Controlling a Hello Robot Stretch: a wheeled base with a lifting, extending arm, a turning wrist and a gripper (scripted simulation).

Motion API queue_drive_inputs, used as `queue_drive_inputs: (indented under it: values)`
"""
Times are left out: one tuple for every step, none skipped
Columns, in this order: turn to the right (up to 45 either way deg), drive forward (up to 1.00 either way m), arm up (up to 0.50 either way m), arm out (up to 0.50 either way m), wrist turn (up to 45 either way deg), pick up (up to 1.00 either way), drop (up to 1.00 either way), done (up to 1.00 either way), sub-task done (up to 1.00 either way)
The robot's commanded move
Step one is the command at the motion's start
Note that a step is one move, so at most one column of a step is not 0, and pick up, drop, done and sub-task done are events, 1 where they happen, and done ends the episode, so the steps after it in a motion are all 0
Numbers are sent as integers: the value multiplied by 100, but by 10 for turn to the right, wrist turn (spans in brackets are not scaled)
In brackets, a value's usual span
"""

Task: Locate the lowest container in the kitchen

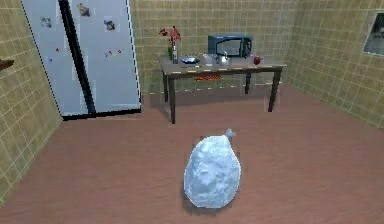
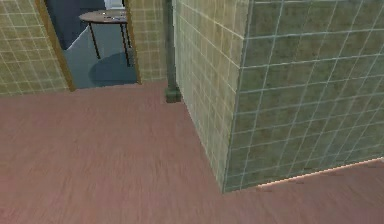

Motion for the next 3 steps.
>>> queue_drive_inputs:
  values:
    - [0, 60, 0, 0, 0, 0, 0, 0, 0]
    - [-450, 0, 0, 0, 0, 0, 0, 0, 0]
    - [-90, 0, 0, 0, 0, 0, 0, 0, 0]
